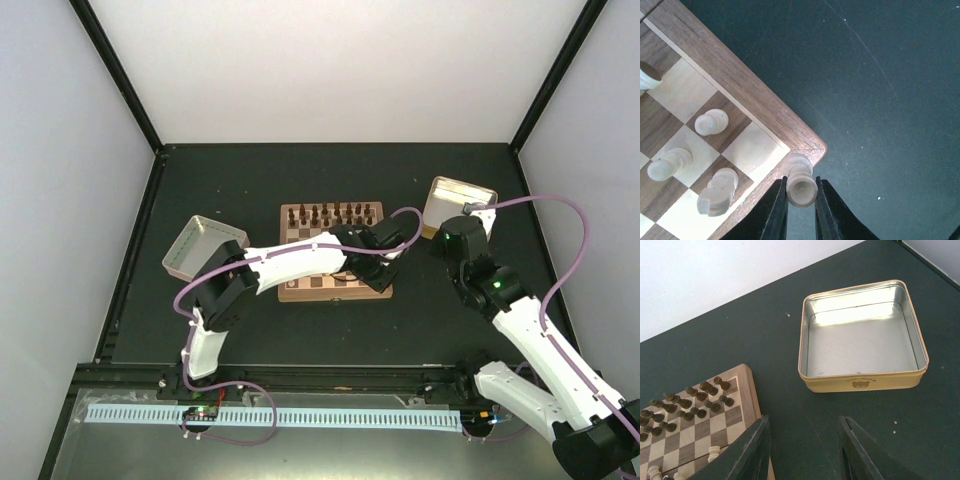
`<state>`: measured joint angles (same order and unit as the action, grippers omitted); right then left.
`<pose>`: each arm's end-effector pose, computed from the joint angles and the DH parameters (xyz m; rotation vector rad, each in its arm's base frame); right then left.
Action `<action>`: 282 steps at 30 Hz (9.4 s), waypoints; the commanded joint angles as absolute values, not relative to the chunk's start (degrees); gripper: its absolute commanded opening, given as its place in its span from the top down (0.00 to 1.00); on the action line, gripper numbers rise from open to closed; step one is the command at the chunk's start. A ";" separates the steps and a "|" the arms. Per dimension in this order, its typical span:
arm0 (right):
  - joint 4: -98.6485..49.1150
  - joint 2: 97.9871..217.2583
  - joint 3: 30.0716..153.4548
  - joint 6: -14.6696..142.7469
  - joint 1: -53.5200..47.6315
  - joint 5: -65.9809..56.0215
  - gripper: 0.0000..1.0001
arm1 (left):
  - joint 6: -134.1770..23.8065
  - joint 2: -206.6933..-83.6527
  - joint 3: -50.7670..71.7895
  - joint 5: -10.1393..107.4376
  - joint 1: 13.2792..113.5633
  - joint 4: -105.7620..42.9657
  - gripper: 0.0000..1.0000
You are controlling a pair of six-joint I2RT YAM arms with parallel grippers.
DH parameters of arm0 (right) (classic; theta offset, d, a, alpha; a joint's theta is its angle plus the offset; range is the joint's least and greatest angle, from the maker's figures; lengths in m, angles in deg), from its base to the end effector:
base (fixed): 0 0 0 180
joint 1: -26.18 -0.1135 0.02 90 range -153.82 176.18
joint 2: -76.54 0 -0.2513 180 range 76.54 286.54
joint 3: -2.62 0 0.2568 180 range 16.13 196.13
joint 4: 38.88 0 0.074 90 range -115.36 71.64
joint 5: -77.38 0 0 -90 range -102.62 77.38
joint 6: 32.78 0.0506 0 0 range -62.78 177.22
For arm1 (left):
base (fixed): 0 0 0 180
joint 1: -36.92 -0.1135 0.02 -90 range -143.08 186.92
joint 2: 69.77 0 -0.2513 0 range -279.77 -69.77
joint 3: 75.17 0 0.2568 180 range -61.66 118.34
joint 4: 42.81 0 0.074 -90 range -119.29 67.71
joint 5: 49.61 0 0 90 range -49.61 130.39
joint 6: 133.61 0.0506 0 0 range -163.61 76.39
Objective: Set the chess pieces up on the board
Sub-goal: Place the chess piece on the chessboard, then pick up the chess piece from the chessboard, then place the chess piece on the chessboard.
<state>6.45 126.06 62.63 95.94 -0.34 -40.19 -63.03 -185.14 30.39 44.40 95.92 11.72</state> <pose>0.1956 0.0714 0.2835 0.4881 2.0483 0.1565 0.2208 -0.3744 0.1846 0.9686 2.6261 -0.4789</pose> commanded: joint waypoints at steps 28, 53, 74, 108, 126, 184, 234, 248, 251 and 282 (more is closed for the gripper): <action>5.36 126.38 61.39 96.34 0.24 -40.48 0.60 | -63.64 -192.25 39.15 36.17 96.65 18.45 0.75; -1.06 131.55 64.59 87.75 0.15 -17.21 0.55 | -67.36 -162.87 16.91 36.67 85.18 7.47 0.66; 17.04 181.55 99.11 81.02 -14.98 -9.73 0.56 | -71.69 -132.50 -16.22 36.11 68.01 -5.54 0.54; 13.40 191.31 100.24 84.48 -15.39 -11.12 0.81 | -72.18 -134.38 -16.89 42.61 65.69 -7.56 0.55; -4.55 175.29 87.94 92.70 -15.39 -10.42 0.83 | -77.97 -134.53 -22.24 57.47 65.66 -20.79 0.53; -15.67 157.13 76.49 100.42 -15.38 3.61 0.82 | -80.43 -148.91 -25.00 82.76 65.84 -63.75 0.78; 10.64 156.52 87.85 80.58 -9.59 24.32 0.76 | -26.57 -143.99 -16.13 88.97 69.08 -32.91 0.95; 4.43 151.85 84.34 81.14 -9.66 3.40 0.94 | -38.24 -135.47 -18.22 71.70 69.12 -36.48 0.20; 2.94 151.75 82.39 80.22 -10.13 -3.84 0.94 | -42.39 -131.00 -19.92 62.54 69.03 -35.92 0.12; -10.37 164.88 68.16 80.57 -26.81 -25.06 0.93 | -58.37 -109.20 -23.67 42.65 62.94 -21.46 0.01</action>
<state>-9.55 164.81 69.12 78.90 -26.33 -21.75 -59.03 -108.64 -23.59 40.33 63.49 -21.31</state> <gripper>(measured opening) 0.138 0.989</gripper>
